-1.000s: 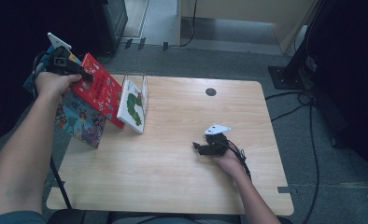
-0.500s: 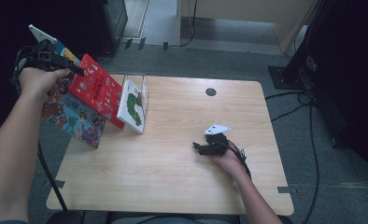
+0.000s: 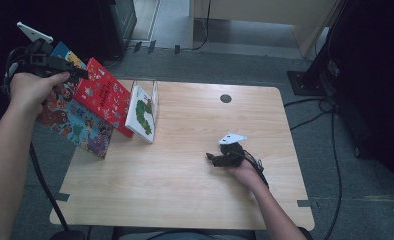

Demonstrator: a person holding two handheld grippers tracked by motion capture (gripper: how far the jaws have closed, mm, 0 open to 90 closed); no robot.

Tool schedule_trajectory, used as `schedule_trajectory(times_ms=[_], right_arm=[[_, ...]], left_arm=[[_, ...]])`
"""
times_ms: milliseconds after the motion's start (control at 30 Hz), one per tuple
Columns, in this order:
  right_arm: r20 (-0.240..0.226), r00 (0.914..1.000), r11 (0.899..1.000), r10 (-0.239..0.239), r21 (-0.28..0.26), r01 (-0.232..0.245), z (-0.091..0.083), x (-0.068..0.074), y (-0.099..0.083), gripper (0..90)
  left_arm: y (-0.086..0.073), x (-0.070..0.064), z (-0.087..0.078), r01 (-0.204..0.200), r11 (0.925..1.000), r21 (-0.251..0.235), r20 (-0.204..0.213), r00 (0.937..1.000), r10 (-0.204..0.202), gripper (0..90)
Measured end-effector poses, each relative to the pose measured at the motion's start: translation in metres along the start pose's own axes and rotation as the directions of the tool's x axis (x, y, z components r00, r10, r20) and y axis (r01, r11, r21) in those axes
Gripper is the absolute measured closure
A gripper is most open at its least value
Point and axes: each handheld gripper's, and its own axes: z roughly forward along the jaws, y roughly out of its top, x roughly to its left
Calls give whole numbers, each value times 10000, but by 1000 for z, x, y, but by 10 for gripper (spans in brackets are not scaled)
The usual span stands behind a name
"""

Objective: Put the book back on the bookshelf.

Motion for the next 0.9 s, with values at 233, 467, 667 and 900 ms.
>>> schedule_trajectory(times_ms=[233,467,667,900], right_arm=[[-19,10000,10000,-14,16,14,0,0,0,256],[-56,10000,10000,-40,20,40,0,0,0,243],[-86,10000,10000,-47,38,48,0,0,0,239],[-56,10000,10000,-70,47,70,0,0,0,237]], left_arm=[[-13,-24,11,-427,9988,246,397,9983,417,477],[-33,-40,30,-845,9953,478,580,9950,817,477],[-50,-48,43,-1020,9932,558,805,9920,973,475],[-73,-55,63,-1358,9878,762,1000,9867,1279,464]])
